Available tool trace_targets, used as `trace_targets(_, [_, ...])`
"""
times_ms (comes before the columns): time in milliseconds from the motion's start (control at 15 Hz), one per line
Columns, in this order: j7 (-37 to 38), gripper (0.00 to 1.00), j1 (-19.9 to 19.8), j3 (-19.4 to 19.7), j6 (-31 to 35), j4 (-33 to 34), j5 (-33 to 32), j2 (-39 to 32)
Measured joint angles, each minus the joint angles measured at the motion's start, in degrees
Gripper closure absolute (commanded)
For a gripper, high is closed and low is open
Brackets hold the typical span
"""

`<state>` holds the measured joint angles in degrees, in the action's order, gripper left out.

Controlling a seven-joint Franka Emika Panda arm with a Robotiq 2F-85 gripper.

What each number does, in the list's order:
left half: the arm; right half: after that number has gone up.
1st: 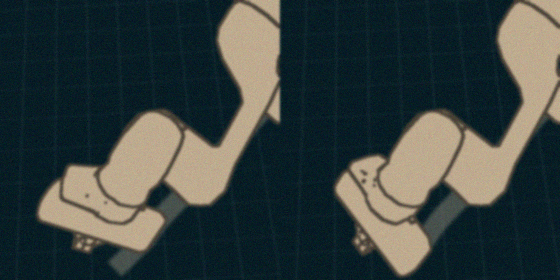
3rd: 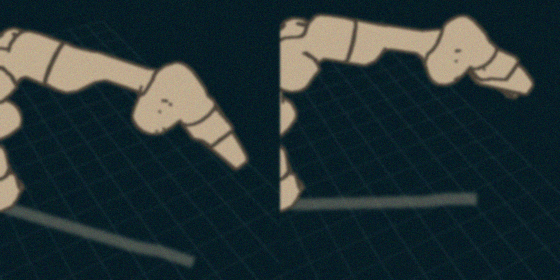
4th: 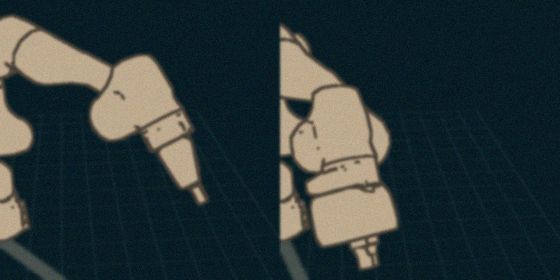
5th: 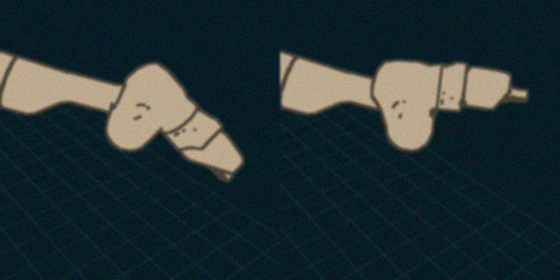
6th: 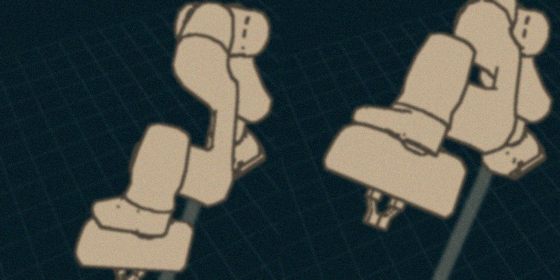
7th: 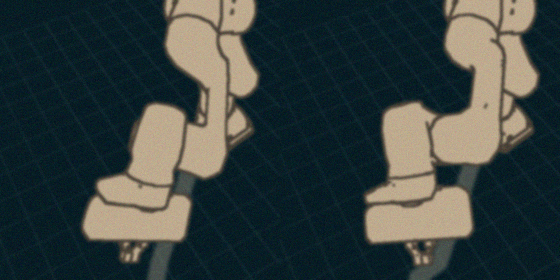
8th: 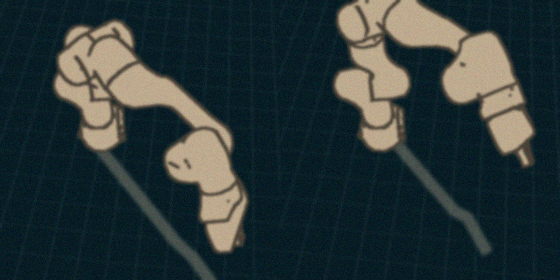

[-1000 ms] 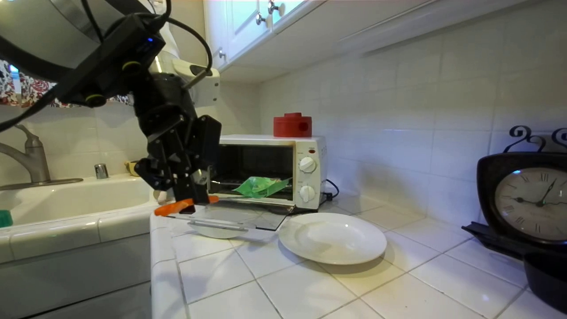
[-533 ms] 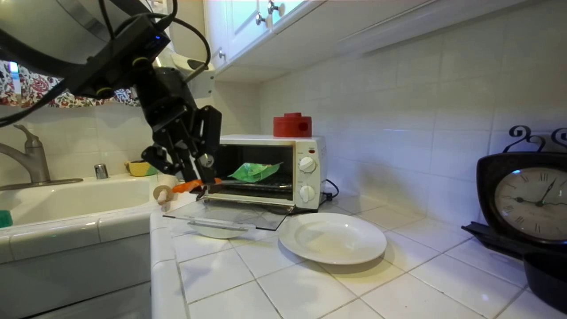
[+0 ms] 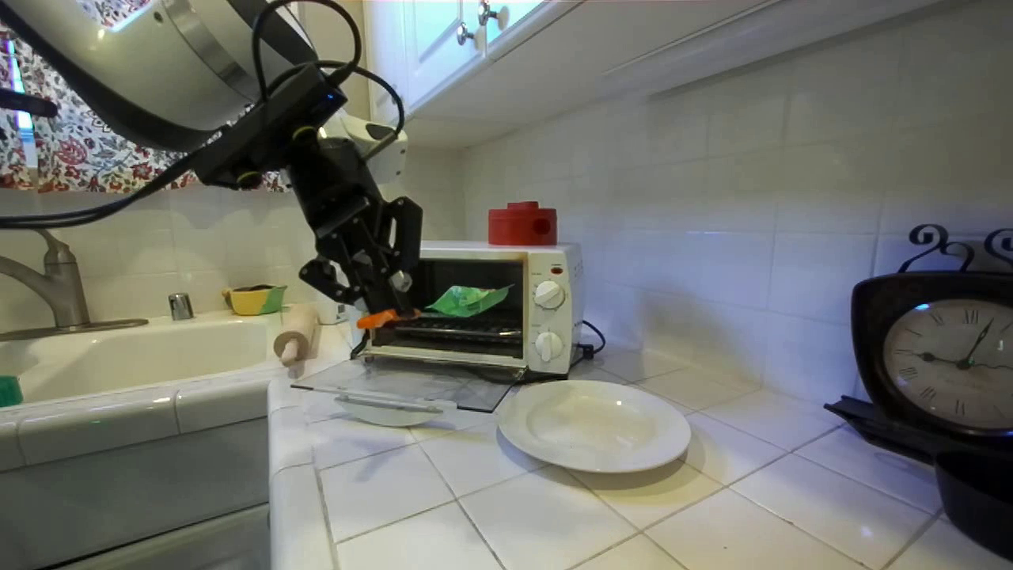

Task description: Use the spatula to pick up the green packet and put it into the microwave

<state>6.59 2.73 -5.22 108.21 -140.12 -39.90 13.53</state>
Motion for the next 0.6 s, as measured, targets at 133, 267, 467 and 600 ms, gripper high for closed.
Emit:
trace_targets(133, [1.41,0.95,0.04,-0.29,0.0,2.69,0.06,-3.21])
trace_targets(267, [2.84,0.95,0.26,-0.68,0.0,5.3,0.19,-6.33])
trace_targets(467, [4.62,0.8,1.03,-1.15,0.0,8.38,0.43,-9.97])
trace_targets(600, [5.05,0.8,1.25,-1.22,0.0,9.18,0.45,-10.98])
